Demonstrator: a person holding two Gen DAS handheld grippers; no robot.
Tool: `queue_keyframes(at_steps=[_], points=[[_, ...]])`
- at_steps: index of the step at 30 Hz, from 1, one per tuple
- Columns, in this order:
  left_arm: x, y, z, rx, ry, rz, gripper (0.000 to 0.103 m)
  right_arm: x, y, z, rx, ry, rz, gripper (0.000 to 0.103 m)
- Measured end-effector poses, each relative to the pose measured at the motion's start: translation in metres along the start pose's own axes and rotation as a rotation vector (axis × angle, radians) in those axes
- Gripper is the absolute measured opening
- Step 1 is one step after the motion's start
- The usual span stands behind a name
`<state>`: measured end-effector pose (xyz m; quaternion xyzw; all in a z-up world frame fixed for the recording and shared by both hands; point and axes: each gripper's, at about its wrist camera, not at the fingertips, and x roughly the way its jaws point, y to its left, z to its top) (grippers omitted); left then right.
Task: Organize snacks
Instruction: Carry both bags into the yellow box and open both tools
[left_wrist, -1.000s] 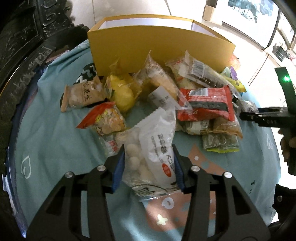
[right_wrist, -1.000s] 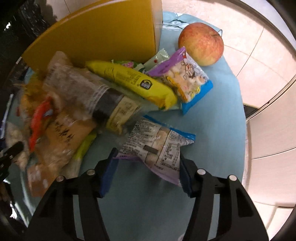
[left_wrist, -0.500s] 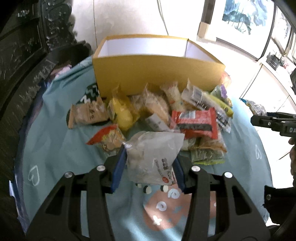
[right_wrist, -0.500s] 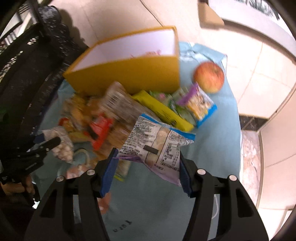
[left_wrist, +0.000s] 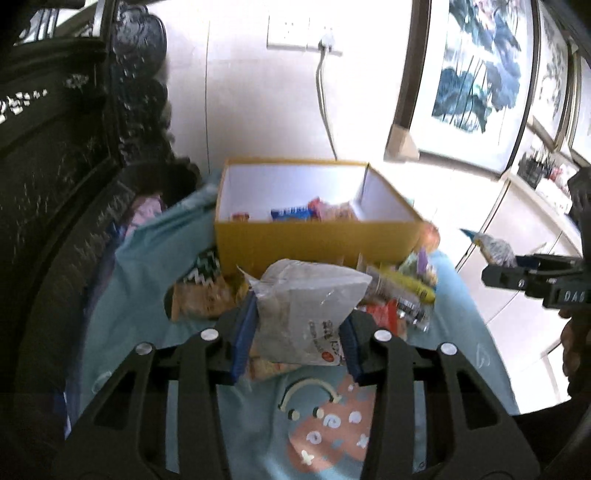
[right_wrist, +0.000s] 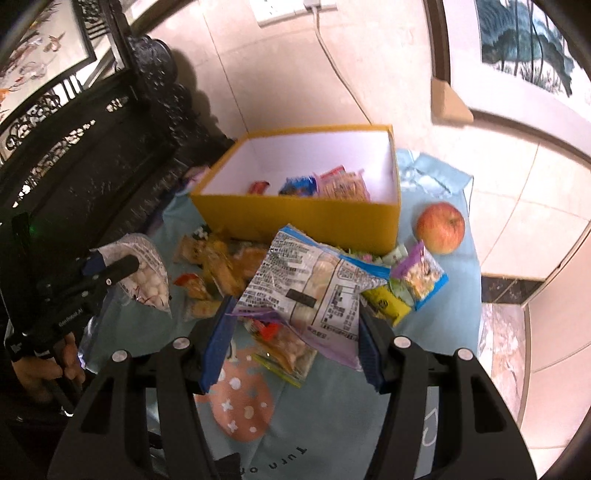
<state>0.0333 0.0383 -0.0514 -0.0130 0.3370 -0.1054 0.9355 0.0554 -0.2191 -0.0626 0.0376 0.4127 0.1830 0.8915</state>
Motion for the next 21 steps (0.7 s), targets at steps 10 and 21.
queue_keyframes(at_steps=[10, 21], points=[[-0.024, -0.014, 0.047, 0.025, -0.111, -0.02, 0.041, -0.029, 0.013, 0.038, -0.056, -0.095, -0.005, 0.061], [-0.012, -0.023, 0.098, 0.049, -0.168, -0.03, 0.041, -0.033, 0.016, 0.082, -0.089, -0.149, -0.023, 0.061]])
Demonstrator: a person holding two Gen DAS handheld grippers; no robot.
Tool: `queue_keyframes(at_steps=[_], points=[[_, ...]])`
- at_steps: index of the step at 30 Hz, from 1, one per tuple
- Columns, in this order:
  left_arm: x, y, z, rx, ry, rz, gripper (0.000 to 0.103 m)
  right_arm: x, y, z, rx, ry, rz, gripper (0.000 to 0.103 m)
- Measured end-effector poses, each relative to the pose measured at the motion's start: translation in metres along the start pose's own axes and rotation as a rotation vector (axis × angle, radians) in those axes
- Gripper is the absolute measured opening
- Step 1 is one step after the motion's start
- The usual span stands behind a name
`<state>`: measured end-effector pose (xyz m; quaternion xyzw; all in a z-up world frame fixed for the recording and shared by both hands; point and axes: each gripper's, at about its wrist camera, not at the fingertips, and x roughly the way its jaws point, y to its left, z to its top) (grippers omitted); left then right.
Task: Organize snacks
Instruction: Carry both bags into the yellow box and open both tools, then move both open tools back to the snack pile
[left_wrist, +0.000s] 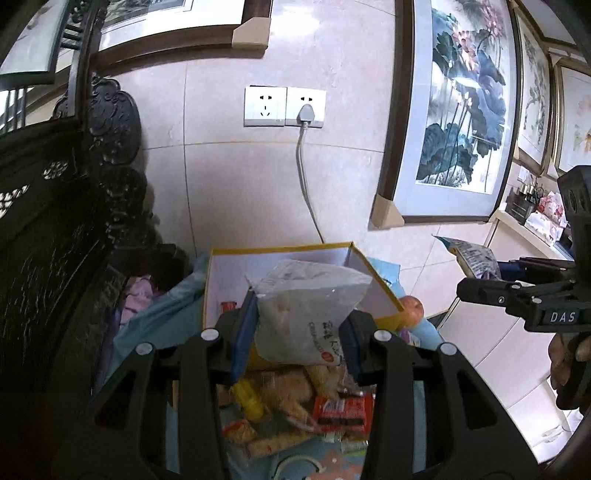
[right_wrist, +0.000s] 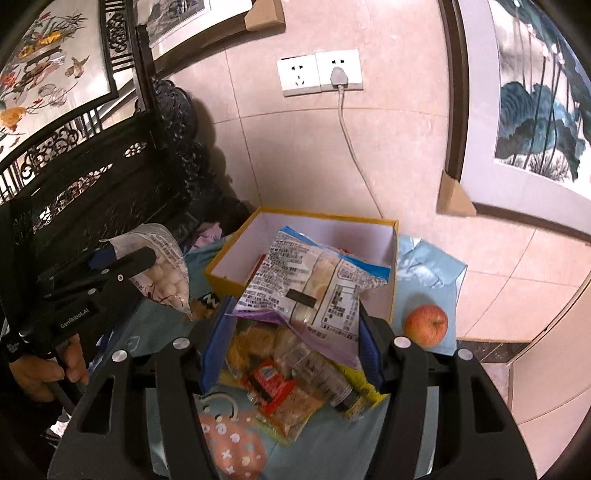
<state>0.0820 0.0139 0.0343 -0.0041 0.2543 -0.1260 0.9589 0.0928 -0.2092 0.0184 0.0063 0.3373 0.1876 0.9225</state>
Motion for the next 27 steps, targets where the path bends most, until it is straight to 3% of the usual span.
queue_keyframes(at_steps=[10, 15, 16, 17, 18, 19, 27], points=[[0.074, 0.005, 0.045, -0.001, 0.026, 0.032, 0.041, 0.048, -0.014, 0.05, -0.009, 0.011, -0.022, 0.061], [0.122, 0.012, 0.061, 0.01, 0.051, 0.084, 0.043, 0.095, -0.025, 0.083, 0.007, 0.007, -0.038, 0.061], [0.138, 0.016, 0.063, 0.001, 0.069, 0.1, 0.047, 0.105, -0.028, 0.087, 0.016, 0.01, -0.028, 0.063], [0.149, 0.02, 0.063, -0.011, 0.087, 0.104, 0.068, 0.12, -0.03, 0.091, 0.013, 0.029, -0.043, 0.065], [0.162, 0.027, 0.06, -0.034, 0.109, 0.125, 0.083, 0.133, -0.032, 0.091, 0.002, 0.052, -0.075, 0.076], [0.167, 0.032, 0.056, -0.057, 0.111, 0.14, 0.095, 0.141, -0.032, 0.089, -0.01, 0.071, -0.096, 0.078], [0.154, 0.065, 0.005, -0.138, 0.173, 0.166, 0.095, 0.15, -0.031, 0.033, -0.051, 0.167, -0.077, 0.078]])
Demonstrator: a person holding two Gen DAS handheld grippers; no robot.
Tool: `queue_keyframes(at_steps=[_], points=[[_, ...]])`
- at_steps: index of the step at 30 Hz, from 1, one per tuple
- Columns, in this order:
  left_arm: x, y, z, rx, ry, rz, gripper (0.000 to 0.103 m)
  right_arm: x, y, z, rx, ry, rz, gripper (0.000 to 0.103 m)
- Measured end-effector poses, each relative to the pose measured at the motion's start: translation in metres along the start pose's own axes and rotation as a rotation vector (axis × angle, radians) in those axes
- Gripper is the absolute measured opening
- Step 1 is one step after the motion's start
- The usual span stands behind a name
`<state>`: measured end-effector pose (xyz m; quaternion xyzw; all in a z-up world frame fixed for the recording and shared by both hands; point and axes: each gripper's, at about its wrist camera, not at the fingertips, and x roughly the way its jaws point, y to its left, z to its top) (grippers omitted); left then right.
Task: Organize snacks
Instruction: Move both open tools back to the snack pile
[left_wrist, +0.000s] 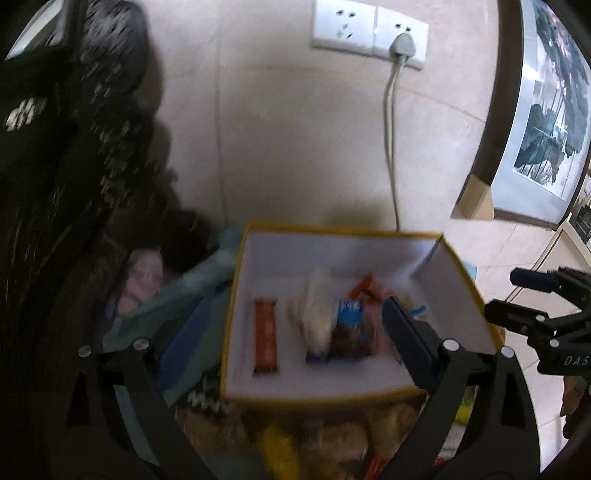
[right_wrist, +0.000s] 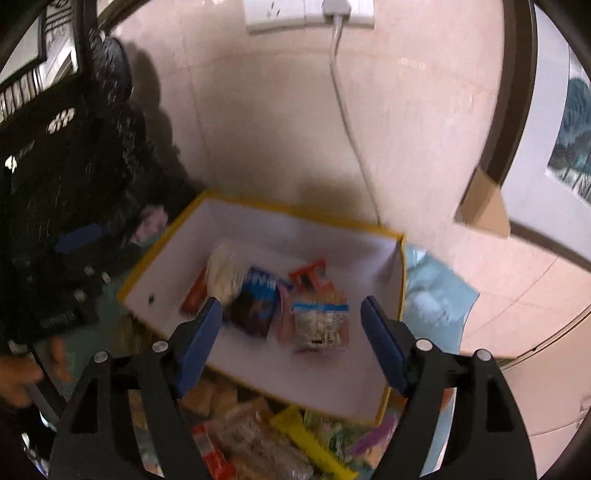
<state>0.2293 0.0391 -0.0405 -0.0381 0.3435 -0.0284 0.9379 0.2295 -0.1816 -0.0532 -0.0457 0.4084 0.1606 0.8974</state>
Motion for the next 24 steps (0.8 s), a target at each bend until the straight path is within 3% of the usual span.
queue_keyframes(at_steps=[3, 14, 19, 24], points=[[-0.012, 0.009, -0.036, -0.032, 0.042, -0.01, 0.096, -0.002, 0.001, -0.033, 0.005, 0.031, 0.013, 0.078], [-0.031, -0.008, -0.155, 0.057, 0.213, -0.062, 0.096, -0.002, 0.016, -0.16, -0.009, 0.182, -0.003, 0.078], [-0.032, -0.013, -0.173, 0.055, 0.239, -0.08, 0.096, 0.006, 0.017, -0.186, -0.03, 0.212, -0.035, 0.078], [-0.028, -0.027, -0.172, 0.044, 0.249, -0.123, 0.096, 0.014, 0.015, -0.185, -0.058, 0.207, -0.072, 0.078]])
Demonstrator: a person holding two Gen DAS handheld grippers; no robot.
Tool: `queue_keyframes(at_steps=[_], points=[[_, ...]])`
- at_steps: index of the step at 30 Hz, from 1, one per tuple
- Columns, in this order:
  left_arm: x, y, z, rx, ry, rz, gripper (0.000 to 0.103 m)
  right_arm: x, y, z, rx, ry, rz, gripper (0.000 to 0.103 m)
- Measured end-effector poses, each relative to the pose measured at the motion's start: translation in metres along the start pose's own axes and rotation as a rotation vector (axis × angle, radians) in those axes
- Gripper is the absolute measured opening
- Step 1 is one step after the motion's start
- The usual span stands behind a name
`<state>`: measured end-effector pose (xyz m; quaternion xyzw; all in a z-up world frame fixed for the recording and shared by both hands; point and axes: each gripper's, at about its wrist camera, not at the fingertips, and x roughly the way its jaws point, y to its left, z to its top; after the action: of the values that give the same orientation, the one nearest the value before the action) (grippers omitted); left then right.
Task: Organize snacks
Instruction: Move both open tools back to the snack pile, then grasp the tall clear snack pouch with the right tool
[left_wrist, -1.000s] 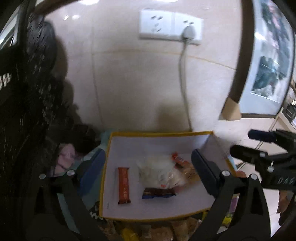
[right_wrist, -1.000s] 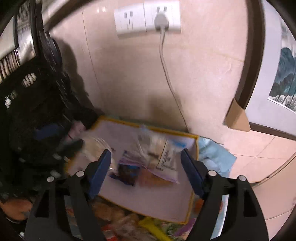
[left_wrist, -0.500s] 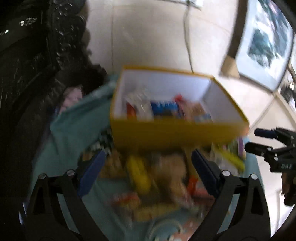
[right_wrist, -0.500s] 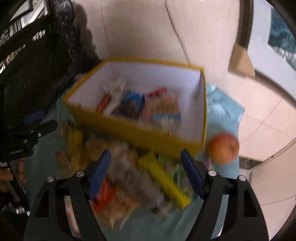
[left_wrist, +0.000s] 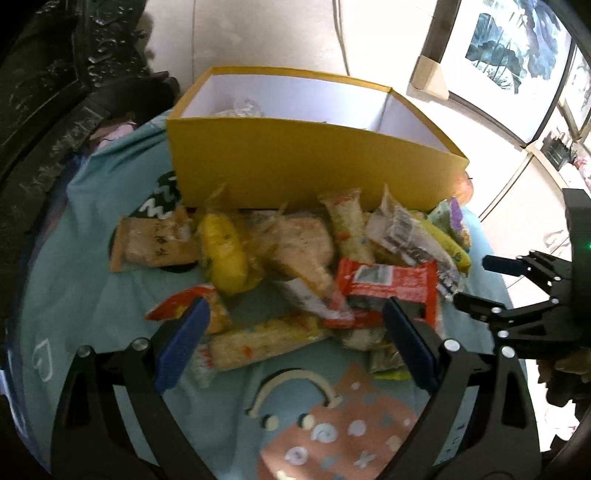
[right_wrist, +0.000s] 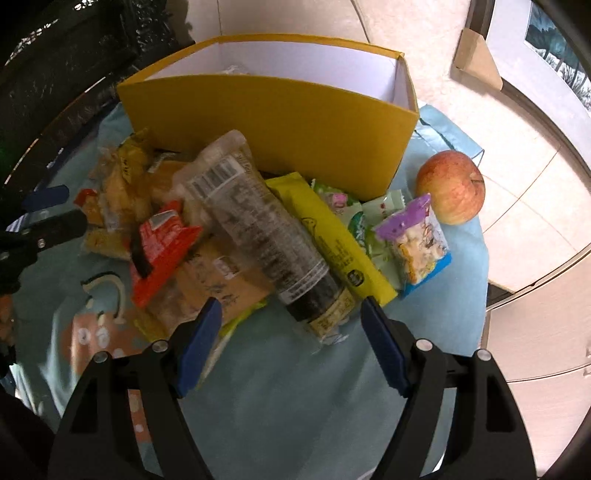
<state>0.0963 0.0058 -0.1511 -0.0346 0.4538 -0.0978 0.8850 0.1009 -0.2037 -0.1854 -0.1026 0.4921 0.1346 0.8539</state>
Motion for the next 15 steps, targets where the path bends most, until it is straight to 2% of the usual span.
queue_keyframes(at_steps=[4, 8, 10, 12, 13, 14, 15], points=[[0.016, -0.004, 0.008, -0.012, 0.011, 0.01, 0.096, 0.014, -0.002, 0.01, -0.03, 0.016, -0.022, 0.078], [0.039, 0.003, 0.014, -0.068, 0.039, 0.019, 0.096, 0.028, 0.001, 0.02, -0.066, 0.013, -0.038, 0.077], [0.053, 0.009, 0.012, -0.089, 0.082, 0.03, 0.095, 0.036, 0.003, 0.025, -0.08, 0.021, -0.041, 0.076], [0.058, 0.011, 0.011, -0.085, 0.078, 0.047, 0.088, 0.046, 0.007, 0.029, -0.1, 0.042, -0.054, 0.075], [0.058, 0.013, 0.012, -0.087, 0.076, 0.048, 0.079, 0.049, 0.011, 0.03, -0.119, 0.046, -0.071, 0.073], [0.057, 0.015, 0.012, -0.096, 0.073, 0.043, 0.065, 0.049, 0.013, 0.031, -0.132, 0.046, -0.072, 0.068], [0.056, 0.019, 0.012, -0.108, 0.071, 0.028, 0.058, 0.048, 0.017, 0.032, -0.143, 0.05, -0.046, 0.048]])
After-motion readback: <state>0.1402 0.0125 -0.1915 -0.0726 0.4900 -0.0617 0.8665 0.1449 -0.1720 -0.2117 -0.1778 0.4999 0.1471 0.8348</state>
